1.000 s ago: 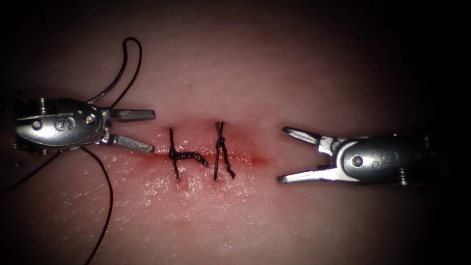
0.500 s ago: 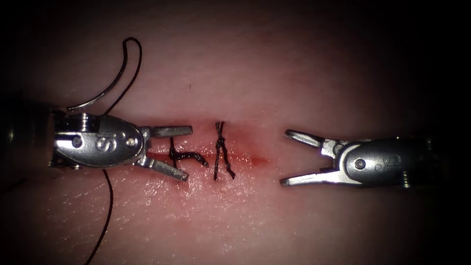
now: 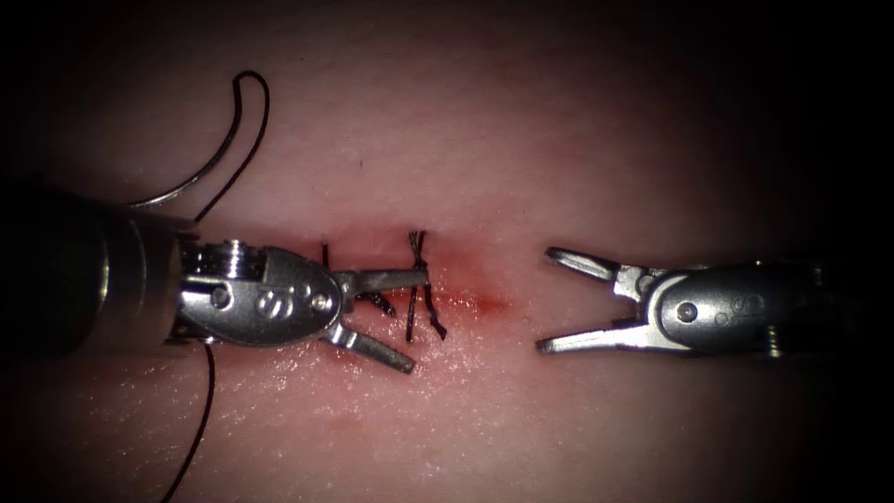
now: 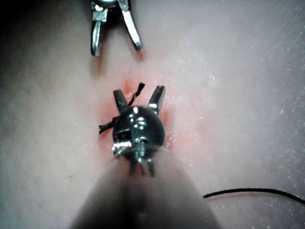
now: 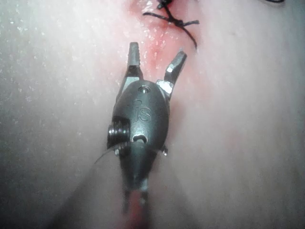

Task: Wound Closure
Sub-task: Grab the short remaining suture tail with the left grasper, then with the right gripper cut the suture end

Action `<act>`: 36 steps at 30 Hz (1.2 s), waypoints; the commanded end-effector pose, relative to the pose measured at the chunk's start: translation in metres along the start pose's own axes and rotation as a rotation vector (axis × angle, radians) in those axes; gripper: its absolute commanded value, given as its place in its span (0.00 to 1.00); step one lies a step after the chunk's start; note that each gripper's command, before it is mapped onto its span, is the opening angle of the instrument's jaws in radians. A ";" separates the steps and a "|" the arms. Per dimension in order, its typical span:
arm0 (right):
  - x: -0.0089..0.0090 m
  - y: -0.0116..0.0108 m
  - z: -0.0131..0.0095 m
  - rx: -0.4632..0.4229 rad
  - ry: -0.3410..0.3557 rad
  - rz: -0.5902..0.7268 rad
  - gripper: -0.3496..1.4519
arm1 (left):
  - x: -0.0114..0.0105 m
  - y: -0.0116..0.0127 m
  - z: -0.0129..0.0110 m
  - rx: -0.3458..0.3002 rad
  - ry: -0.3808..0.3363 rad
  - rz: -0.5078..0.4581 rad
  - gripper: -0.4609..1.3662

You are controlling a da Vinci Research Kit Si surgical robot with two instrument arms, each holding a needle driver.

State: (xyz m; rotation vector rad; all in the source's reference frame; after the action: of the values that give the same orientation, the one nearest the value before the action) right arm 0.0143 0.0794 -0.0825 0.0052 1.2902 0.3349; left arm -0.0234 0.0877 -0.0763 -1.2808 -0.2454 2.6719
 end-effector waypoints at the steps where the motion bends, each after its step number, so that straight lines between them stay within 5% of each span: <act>1: 0.0000 0.0000 0.0000 0.003 0.000 0.000 0.80 | 0.0000 0.0000 0.0001 -0.001 0.000 0.001 0.49; 17: -0.0004 -0.0002 0.0001 0.002 0.001 0.002 0.80 | -0.0008 -0.0004 0.0023 -0.004 0.002 0.031 0.42; 21: -0.0004 -0.0003 0.0001 0.002 0.001 0.002 0.80 | -0.0009 -0.0005 0.0026 -0.006 0.002 0.042 0.29; 23: -0.0005 -0.0003 0.0001 0.002 0.002 0.001 0.79 | -0.0008 -0.0005 0.0026 -0.012 0.004 0.052 0.06; 36: -0.0008 -0.0005 0.0022 -0.010 -0.002 -0.019 0.86 | -0.0027 -0.0018 0.0009 0.062 0.058 0.070 0.06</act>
State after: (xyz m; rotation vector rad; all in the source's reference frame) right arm 0.0166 0.0791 -0.0812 -0.0210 1.2866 0.3227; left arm -0.0222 0.0888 -0.0734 -1.3674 -0.1045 2.6721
